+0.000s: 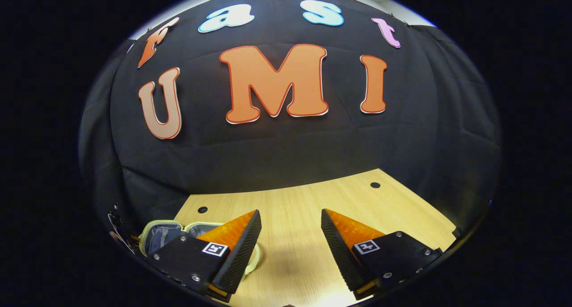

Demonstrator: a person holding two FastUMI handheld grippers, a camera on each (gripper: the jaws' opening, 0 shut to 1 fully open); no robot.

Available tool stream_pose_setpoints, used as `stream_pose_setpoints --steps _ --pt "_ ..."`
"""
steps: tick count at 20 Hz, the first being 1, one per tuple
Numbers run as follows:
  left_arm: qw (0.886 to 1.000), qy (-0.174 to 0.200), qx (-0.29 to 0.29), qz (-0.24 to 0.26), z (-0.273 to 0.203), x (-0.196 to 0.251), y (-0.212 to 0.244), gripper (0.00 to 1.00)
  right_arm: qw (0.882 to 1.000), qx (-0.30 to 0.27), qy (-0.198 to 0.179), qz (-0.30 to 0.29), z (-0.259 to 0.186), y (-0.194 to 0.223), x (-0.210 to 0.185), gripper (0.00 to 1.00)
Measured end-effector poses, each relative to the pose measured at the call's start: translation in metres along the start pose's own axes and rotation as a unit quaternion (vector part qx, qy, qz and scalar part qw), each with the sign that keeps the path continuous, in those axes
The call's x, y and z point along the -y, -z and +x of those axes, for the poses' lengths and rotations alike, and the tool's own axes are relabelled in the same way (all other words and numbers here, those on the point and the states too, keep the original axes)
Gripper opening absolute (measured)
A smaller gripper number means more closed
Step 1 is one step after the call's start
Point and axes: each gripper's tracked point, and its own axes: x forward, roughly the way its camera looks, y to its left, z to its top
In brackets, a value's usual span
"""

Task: First open the suitcase, pack the skin care products into it, and then close the suitcase.

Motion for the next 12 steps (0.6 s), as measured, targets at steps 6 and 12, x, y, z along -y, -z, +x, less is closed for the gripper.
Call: stream_pose_setpoints --steps 6,12 --pt "0.999 0.051 0.019 0.003 -0.009 0.012 -0.012 0.19 1.0 -0.004 0.021 -0.007 -0.008 0.005 0.024 0.88" --pt "0.988 0.058 0.108 0.096 -0.083 0.059 -0.04 0.11 1.0 0.001 0.018 -0.017 -0.001 0.007 0.033 0.88"
